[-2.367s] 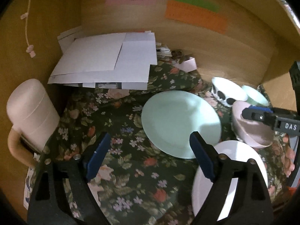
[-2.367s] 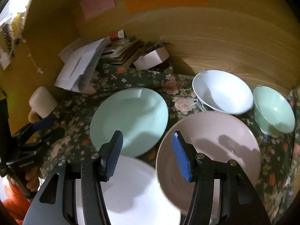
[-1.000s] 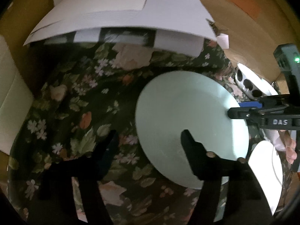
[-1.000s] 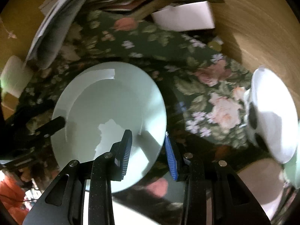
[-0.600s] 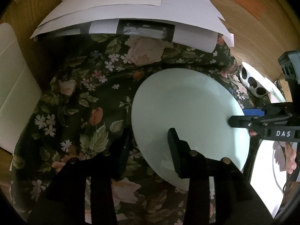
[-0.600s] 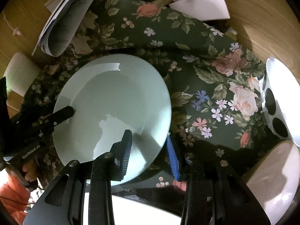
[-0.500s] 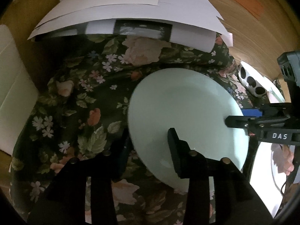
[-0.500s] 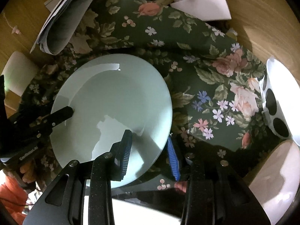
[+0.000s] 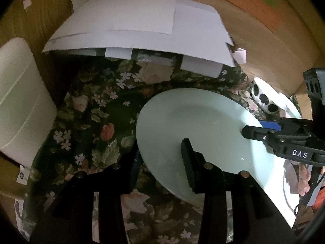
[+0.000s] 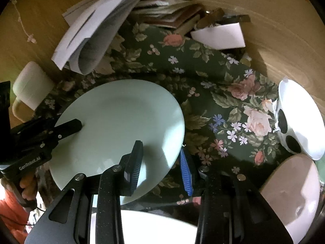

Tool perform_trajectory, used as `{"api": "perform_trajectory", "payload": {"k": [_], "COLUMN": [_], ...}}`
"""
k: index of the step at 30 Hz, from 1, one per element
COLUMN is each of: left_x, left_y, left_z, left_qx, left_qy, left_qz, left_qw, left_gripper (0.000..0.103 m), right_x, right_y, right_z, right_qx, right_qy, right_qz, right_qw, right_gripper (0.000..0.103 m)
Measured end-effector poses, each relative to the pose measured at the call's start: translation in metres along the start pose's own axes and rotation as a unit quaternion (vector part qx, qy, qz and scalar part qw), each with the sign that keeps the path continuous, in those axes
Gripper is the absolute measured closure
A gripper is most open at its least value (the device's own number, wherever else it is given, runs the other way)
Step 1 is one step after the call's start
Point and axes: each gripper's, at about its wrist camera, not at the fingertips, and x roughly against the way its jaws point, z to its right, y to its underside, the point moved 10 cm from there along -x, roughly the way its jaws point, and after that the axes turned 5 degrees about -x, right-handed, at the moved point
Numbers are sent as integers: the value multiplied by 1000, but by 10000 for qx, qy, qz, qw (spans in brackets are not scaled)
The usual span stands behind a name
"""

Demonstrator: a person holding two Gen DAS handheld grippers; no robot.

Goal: Organize plates and bowls

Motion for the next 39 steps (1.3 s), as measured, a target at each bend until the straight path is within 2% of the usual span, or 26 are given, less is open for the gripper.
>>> {"api": "perform_trajectory", "payload": {"k": [17,39], "left_x": [52,101], "left_y": [4,34], "left_z": [38,84], "left_qx": [-280,-519], "left_qy": [93,271], "left_qz": [382,612], "left_qw": [9988,9964], "left_gripper": [64,64], "right_x": [79,130], "right_y": [25,73], "right_z": [18,14], "right_qx": [-148,-343], "right_qy": [-18,53], "right_qz": [537,905], "right_qw": [9984,9953], "right_gripper": [71,71]}}
